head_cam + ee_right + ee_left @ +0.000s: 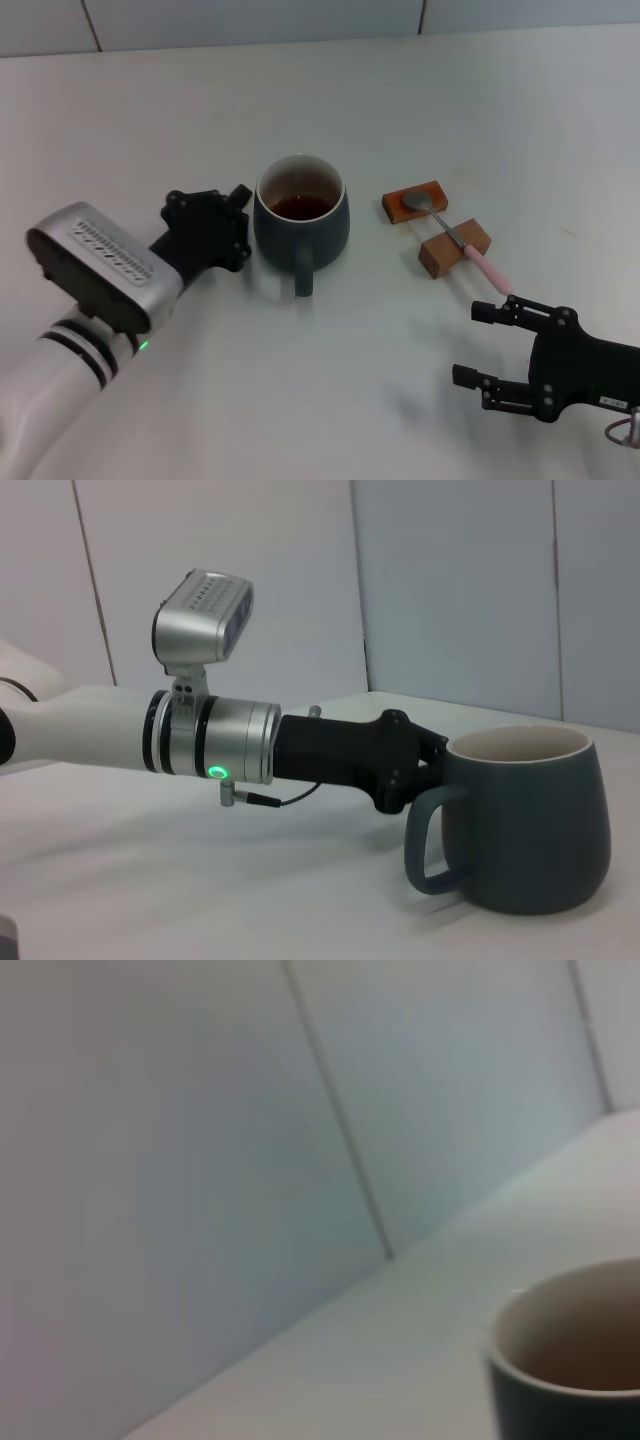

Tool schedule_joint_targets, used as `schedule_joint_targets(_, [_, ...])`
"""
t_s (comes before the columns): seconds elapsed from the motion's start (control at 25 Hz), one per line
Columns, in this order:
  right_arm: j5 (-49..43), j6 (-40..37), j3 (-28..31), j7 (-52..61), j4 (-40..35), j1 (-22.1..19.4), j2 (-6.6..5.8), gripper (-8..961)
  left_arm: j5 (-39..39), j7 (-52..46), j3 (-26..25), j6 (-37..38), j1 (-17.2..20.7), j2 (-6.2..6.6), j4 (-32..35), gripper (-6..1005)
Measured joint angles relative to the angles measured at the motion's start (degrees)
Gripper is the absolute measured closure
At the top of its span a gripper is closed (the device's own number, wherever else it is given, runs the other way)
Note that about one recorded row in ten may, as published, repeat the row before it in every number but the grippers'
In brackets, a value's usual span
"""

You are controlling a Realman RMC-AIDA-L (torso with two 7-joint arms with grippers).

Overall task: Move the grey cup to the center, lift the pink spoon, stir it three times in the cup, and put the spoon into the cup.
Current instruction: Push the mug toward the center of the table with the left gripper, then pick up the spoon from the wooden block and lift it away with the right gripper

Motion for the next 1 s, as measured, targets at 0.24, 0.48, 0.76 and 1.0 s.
schedule_joint_targets(0.24, [-0.1,0.1,0.0,0.0,0.0,0.1,0.02,179,1.0,-14.4,-3.1,10.4,1.7,1.93,3.3,900])
schedule_joint_targets(0.48, [0.0,0.1,0.0,0.0,-0.1,0.1,-0.03,178,10.3,-41.6,-2.7,39.1,0.1,4.31,19.9,892])
schedule_joint_targets(0.76, [0.2,0.1,0.1,0.0,-0.1,0.1,-0.12,178,19.5,-46.5,0.6,53.8,-0.9,4.97,27.8,883])
schedule_joint_targets(1.0, [0.2,0.1,0.1,0.0,-0.2,0.1,-0.23,179,19.7,-46.1,9.1,55.9,0.5,3.94,32.1,876])
